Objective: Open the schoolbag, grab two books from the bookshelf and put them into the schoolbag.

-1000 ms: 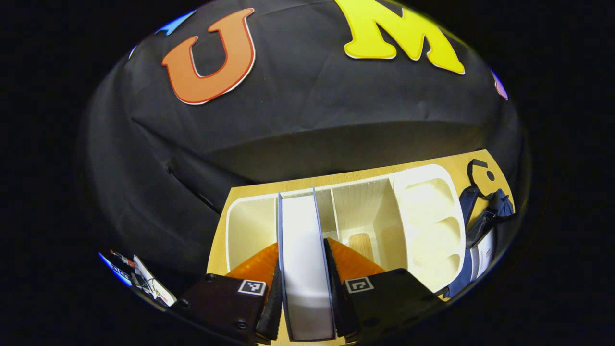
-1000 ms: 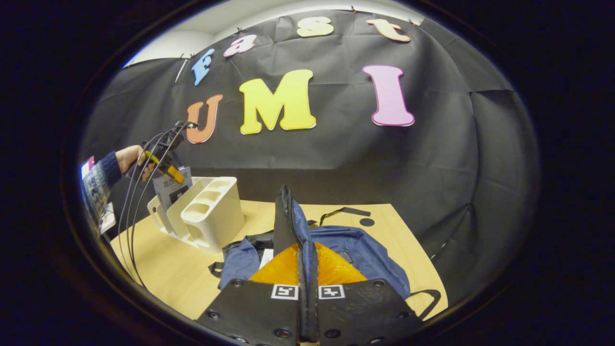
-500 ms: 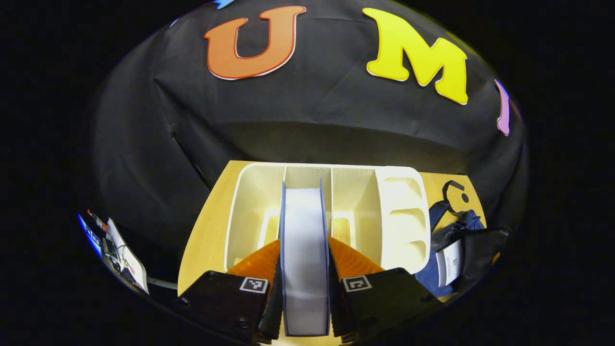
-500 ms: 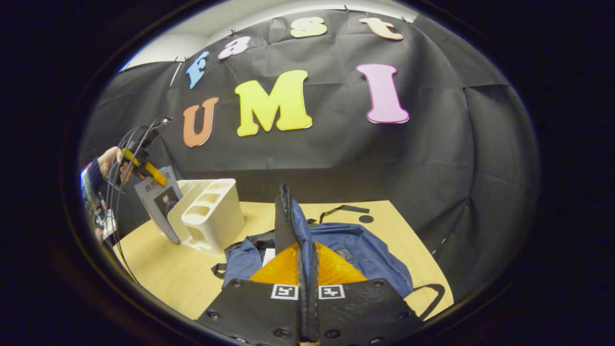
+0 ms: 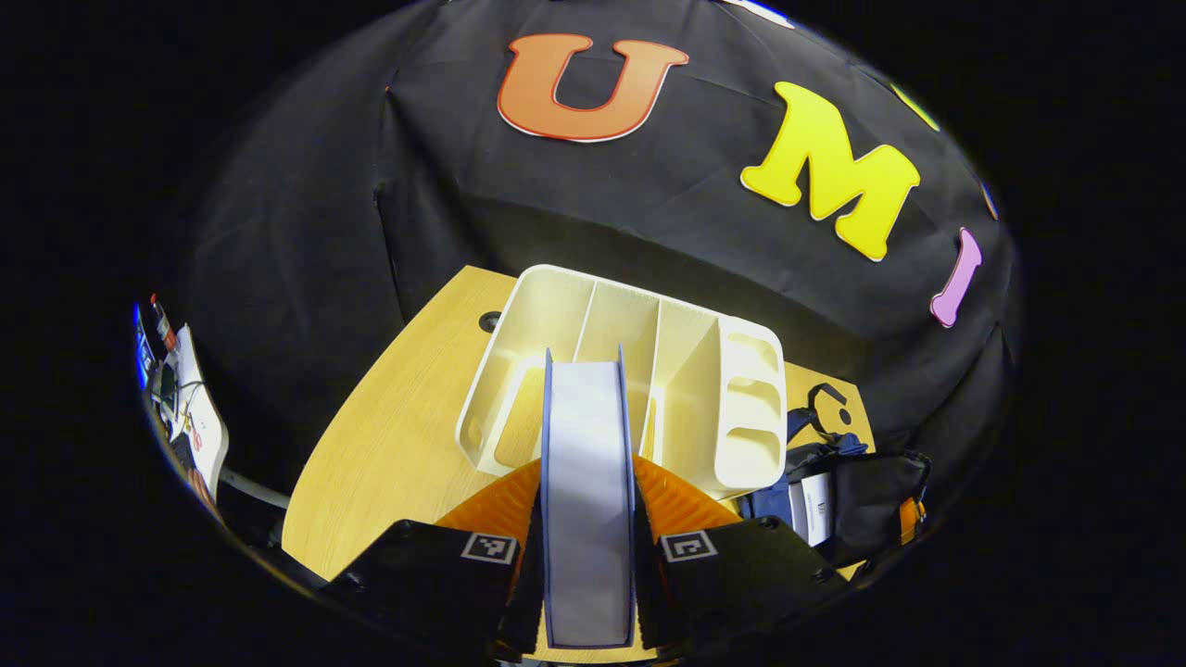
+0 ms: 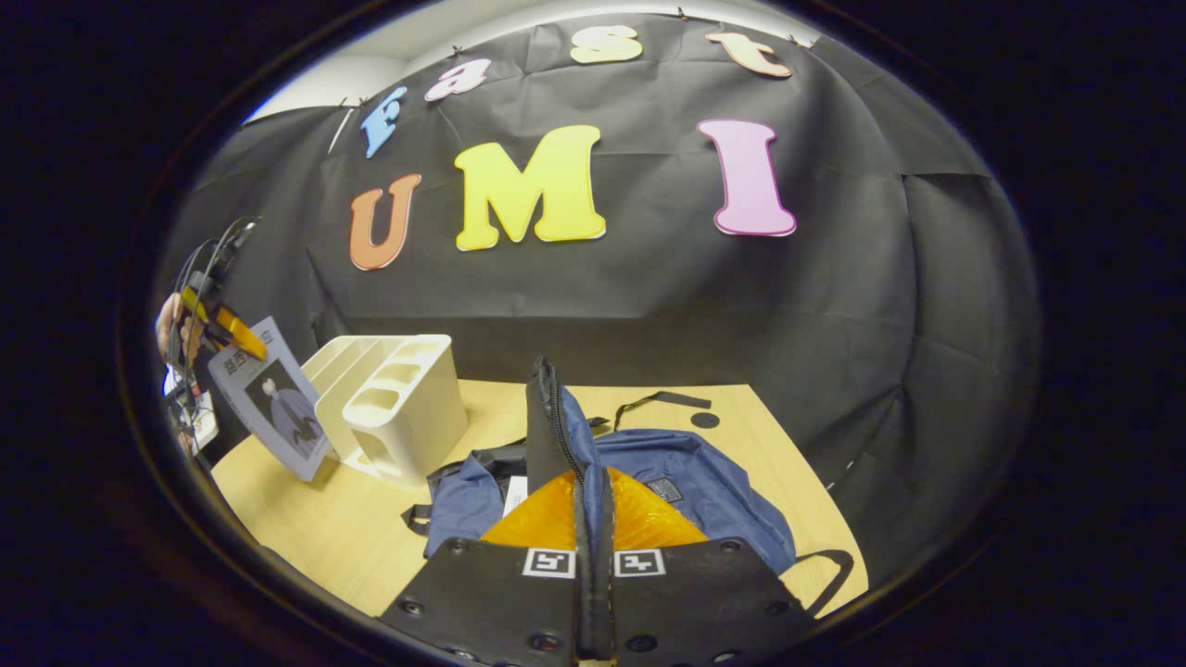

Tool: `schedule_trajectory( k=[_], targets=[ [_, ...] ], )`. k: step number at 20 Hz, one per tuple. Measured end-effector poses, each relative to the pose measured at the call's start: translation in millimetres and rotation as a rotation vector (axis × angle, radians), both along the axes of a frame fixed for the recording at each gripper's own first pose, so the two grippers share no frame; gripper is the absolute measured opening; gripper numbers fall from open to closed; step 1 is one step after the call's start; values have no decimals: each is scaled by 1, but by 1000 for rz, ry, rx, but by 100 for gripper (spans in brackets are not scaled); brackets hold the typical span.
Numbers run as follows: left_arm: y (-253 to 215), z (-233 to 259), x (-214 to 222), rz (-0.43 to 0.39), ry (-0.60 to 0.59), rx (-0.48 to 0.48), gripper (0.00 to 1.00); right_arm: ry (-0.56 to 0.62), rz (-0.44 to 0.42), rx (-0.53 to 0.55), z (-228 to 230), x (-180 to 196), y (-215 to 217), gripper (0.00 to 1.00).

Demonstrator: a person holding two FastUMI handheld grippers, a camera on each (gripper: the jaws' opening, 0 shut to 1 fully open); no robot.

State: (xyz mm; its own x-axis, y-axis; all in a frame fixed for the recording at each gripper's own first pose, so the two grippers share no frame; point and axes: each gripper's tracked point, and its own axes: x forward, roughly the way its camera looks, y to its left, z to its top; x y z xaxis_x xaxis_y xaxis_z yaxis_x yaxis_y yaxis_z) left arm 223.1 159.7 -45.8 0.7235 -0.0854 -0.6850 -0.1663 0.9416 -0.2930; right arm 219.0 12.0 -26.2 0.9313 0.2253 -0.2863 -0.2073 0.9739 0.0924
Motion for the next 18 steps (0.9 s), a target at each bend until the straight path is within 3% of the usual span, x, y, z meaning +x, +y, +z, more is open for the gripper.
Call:
schedule_trajectory(
  k=[7,8,9,13,14,18],
  targets=[
    [5,-9,-59,83,-73,-238,42,-8,-1,-48,2,1,3,1],
    [1,-13,-70,82,-82,-268,39,-6,-1,-50,2,4,4,1],
    [-2,-16,-77,86,-93,-304,42,-4,0,-51,3,4,5,1],
    [-9,-28,-96,123,-119,-423,46,-10,3,-76,6,4,12,1],
    [-7,-32,-100,137,-124,-448,42,-11,4,-83,6,4,13,1],
    [-23,-29,-105,152,-177,-588,42,-3,-8,-98,7,3,12,1]
  ],
)
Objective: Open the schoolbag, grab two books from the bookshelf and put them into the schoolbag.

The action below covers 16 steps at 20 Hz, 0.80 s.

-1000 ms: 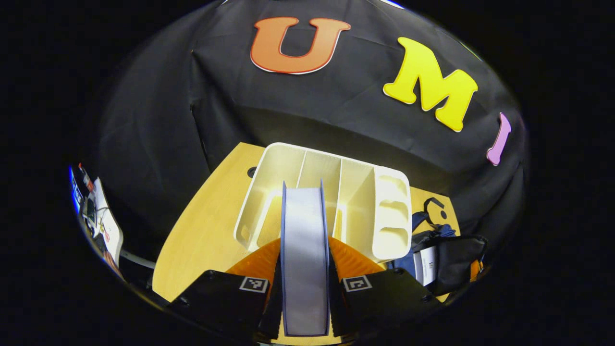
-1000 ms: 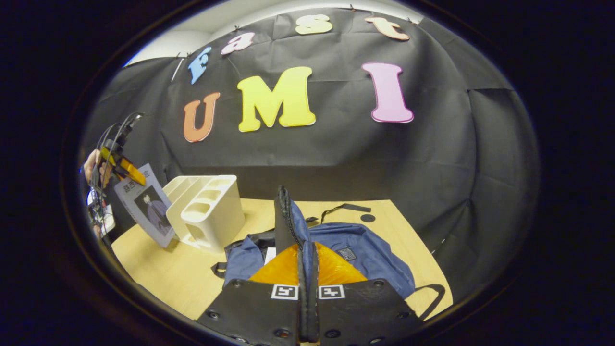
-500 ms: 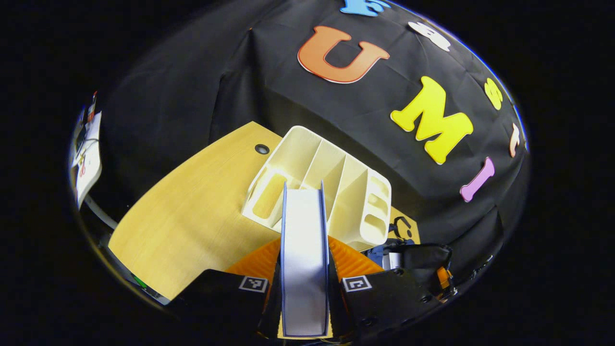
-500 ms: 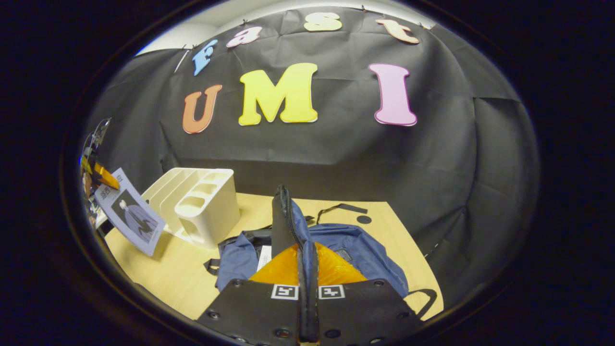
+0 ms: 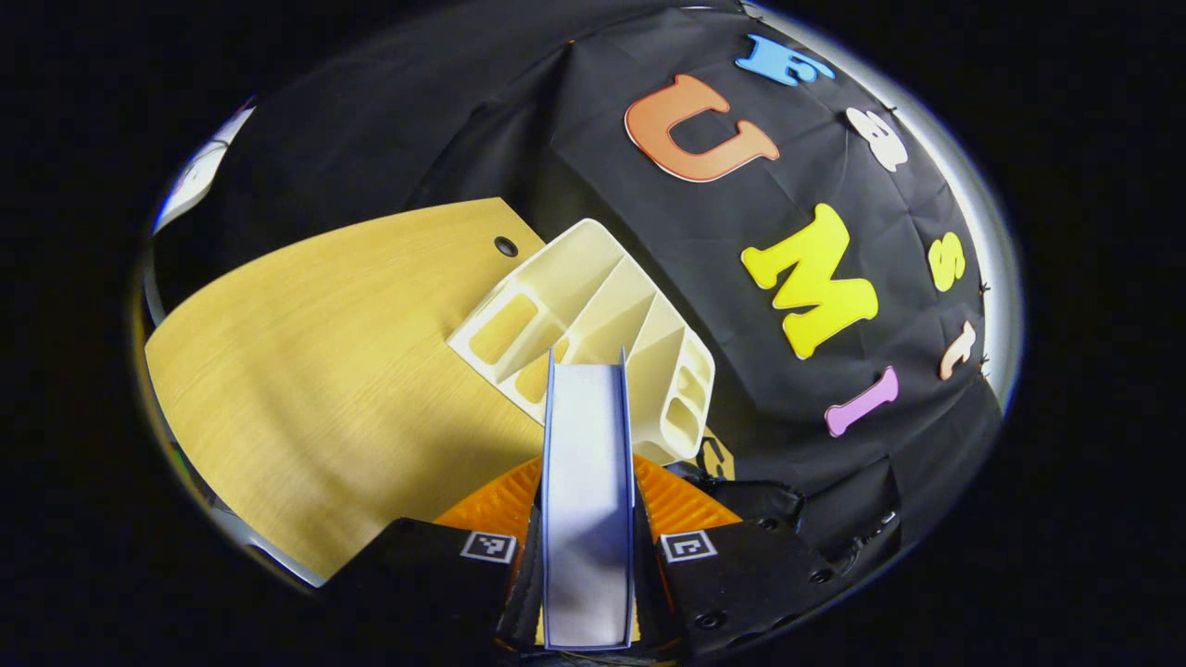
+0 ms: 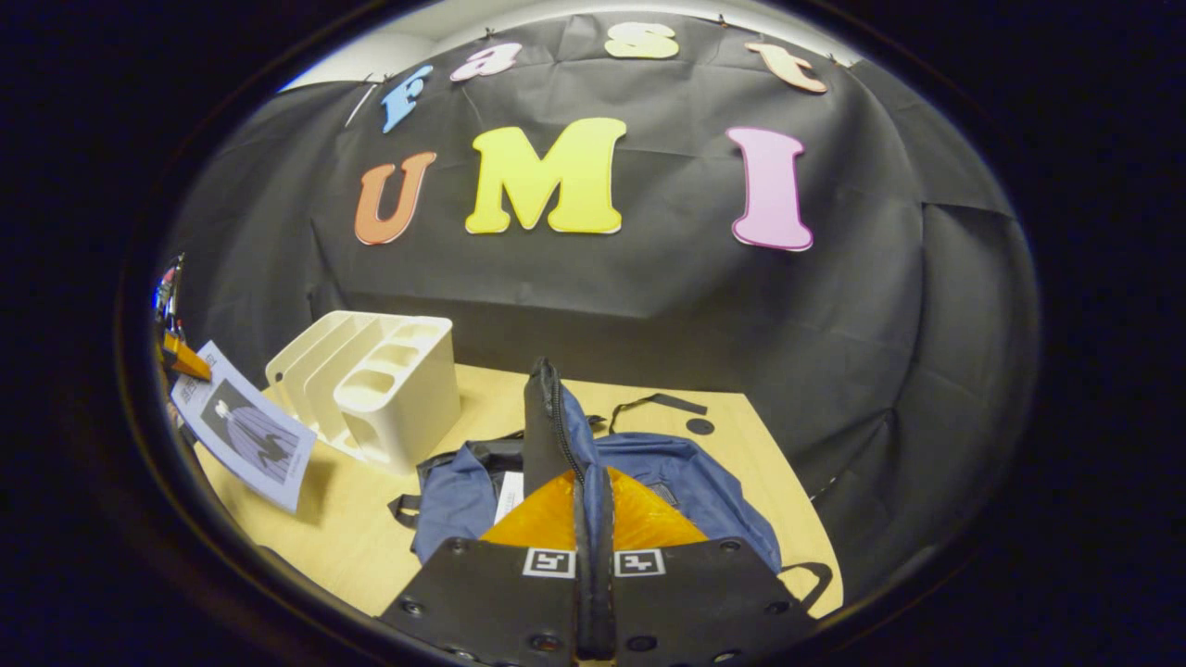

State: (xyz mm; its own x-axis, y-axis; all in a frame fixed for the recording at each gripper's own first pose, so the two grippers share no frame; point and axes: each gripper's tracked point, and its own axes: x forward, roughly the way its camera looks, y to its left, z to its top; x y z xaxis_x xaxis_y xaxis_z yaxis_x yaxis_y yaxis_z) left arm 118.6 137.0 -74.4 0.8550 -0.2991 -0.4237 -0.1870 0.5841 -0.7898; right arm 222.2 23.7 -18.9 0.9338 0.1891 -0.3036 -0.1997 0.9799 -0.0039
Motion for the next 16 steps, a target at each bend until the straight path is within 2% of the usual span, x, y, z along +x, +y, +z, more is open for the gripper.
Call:
schedule_trajectory(
  k=[2,3,8,11,12,13,16],
  targets=[
    [-20,-3,-3,-17,-31,-54,46,1,2,11,2,-1,2,1],
    [-30,-6,-2,-30,-39,-73,42,0,0,17,5,-1,4,1],
    [-76,-21,5,-94,-56,-175,42,-9,-6,29,14,0,5,1],
    [-107,-18,19,-125,-79,-283,42,-24,-14,39,21,1,0,1],
    [-120,-18,22,-142,-88,-302,46,-29,-11,43,25,1,0,1],
    [-131,-19,26,-157,-93,-310,42,-32,-8,49,28,1,1,0],
    [-165,-19,39,-200,-106,-324,42,-59,8,53,39,0,3,0]
  ],
)
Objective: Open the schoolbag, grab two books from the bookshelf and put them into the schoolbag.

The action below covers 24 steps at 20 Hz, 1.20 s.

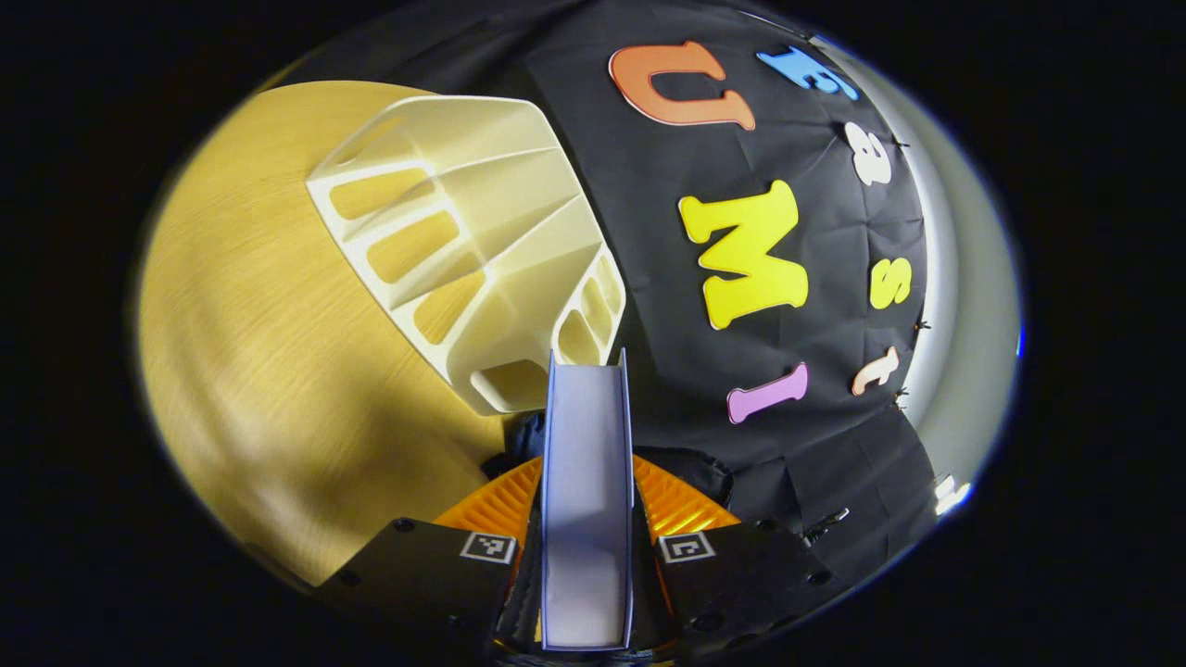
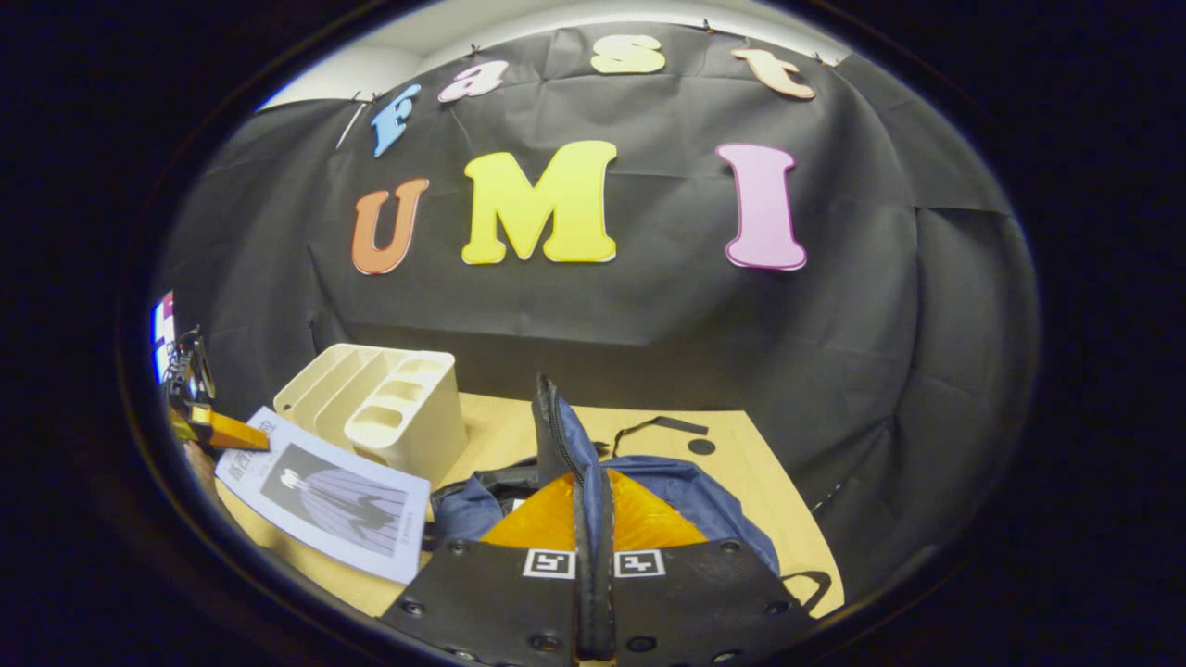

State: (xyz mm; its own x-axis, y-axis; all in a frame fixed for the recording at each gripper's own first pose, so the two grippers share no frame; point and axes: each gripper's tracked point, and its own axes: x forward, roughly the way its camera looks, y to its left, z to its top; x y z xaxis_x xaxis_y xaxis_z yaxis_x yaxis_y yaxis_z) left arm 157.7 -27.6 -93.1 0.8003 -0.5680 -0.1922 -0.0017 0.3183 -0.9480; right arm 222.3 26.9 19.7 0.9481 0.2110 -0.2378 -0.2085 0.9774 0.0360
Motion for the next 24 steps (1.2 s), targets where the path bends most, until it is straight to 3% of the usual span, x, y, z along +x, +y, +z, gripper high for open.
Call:
schedule_trajectory(
  k=[4,5,12,15,24],
  targets=[
    [-42,11,23,-32,-40,-49,46,-23,19,1,4,1,2,0],
    [-54,8,27,-33,-44,-49,42,-22,23,4,5,1,1,0],
    [-98,-22,59,-33,-28,44,42,-32,53,44,2,-3,-2,0],
    [-114,-45,57,-29,-18,196,42,-52,72,62,7,-5,-4,0],
    [-167,-50,79,-62,-74,354,44,-117,125,95,26,-9,-5,0]
  ],
)
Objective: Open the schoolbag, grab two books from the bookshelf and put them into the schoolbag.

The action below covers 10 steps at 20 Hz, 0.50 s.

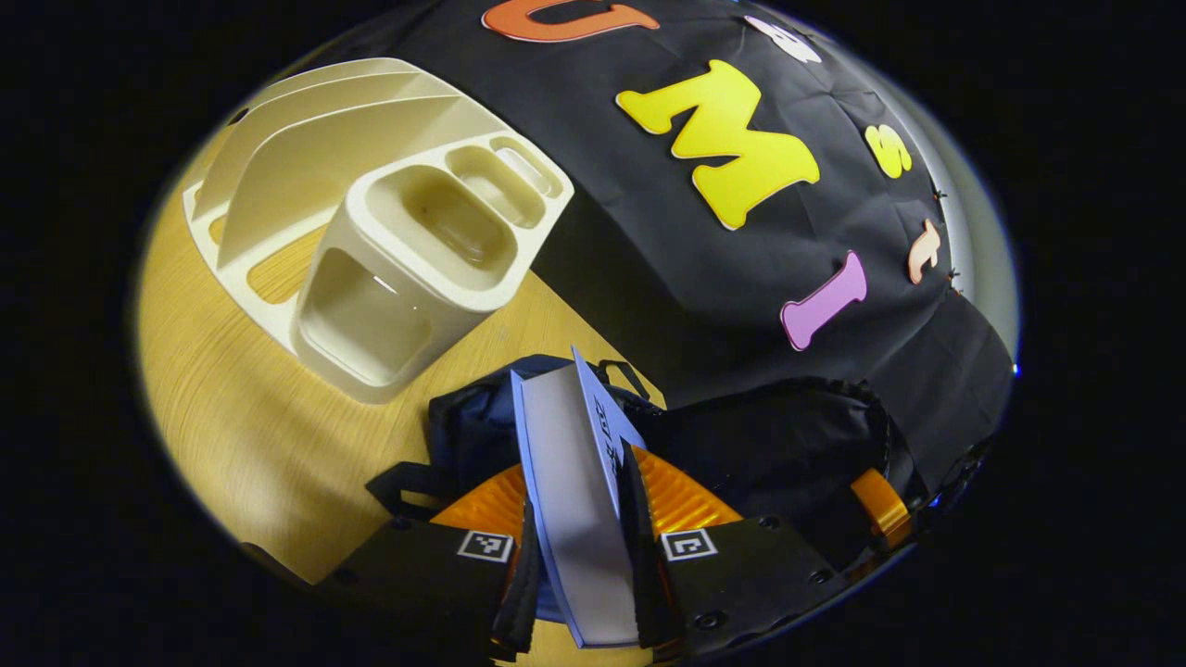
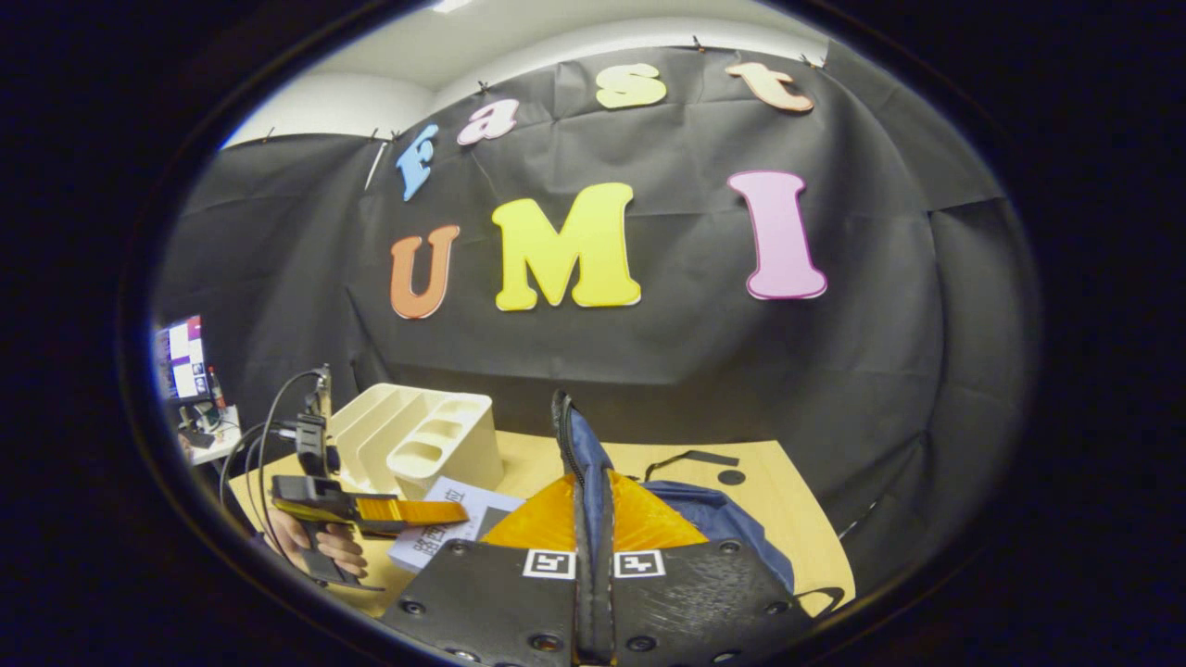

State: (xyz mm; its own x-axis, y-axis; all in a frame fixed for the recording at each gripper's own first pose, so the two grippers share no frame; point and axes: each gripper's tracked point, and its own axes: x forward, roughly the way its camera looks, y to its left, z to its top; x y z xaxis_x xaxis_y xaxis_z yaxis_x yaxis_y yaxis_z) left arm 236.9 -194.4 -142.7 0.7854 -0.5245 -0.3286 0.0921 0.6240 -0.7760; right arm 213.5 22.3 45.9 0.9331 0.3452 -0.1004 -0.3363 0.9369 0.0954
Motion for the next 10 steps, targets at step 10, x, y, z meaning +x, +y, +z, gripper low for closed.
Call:
schedule_trajectory(
  k=[10],
  targets=[
    [-90,-17,18,-39,-2,21,50,-21,79,34,9,-2,6,1]
  ],
)
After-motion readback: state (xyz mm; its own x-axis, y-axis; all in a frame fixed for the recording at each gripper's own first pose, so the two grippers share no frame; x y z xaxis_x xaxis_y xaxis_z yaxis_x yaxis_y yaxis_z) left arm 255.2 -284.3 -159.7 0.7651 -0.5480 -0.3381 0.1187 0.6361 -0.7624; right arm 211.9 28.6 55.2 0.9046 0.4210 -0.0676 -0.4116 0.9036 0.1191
